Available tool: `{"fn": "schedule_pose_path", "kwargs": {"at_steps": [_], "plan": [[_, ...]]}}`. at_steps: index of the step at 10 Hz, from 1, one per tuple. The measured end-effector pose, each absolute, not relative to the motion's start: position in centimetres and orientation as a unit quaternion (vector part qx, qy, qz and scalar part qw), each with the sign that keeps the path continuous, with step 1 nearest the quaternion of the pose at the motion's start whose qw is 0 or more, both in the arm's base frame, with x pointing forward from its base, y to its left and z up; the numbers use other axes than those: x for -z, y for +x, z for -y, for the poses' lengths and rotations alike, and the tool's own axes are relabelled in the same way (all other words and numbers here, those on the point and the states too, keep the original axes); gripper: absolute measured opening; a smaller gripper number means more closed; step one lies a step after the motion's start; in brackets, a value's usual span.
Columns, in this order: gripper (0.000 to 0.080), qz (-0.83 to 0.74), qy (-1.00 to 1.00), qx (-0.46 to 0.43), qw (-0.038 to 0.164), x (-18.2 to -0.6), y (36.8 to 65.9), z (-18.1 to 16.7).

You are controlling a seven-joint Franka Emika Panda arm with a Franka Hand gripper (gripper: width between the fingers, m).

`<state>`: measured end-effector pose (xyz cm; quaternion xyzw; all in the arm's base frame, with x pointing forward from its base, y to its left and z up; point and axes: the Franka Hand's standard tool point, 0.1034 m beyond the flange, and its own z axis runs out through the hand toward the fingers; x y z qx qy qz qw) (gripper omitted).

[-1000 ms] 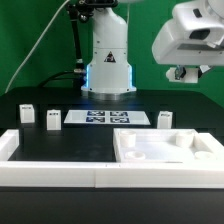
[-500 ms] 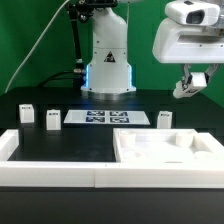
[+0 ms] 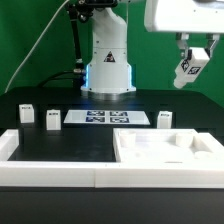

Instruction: Assemble one leg

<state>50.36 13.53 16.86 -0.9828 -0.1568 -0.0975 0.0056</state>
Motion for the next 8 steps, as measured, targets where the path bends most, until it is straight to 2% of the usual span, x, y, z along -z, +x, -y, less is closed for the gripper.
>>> {"fn": "schedule_pose_path", "kwargs": {"at_steps": [3, 4, 5, 6, 8], "plan": [[0.0292, 0.155, -0.963, 0.217, 0.025, -16.3, 50.3, -13.7], [0.0292, 0.152, -0.954, 0.256, 0.033, -14.2, 49.6, -13.6], [0.0292, 0.145, -0.946, 0.286, 0.039, -13.1, 50.8, -13.5], [0.0292, 0.14, -0.95, 0.276, 0.035, -12.6, 52.4, -13.0], [0.0292, 0.134, -0.944, 0.3, 0.027, -13.2, 56.9, -11.6]]}}
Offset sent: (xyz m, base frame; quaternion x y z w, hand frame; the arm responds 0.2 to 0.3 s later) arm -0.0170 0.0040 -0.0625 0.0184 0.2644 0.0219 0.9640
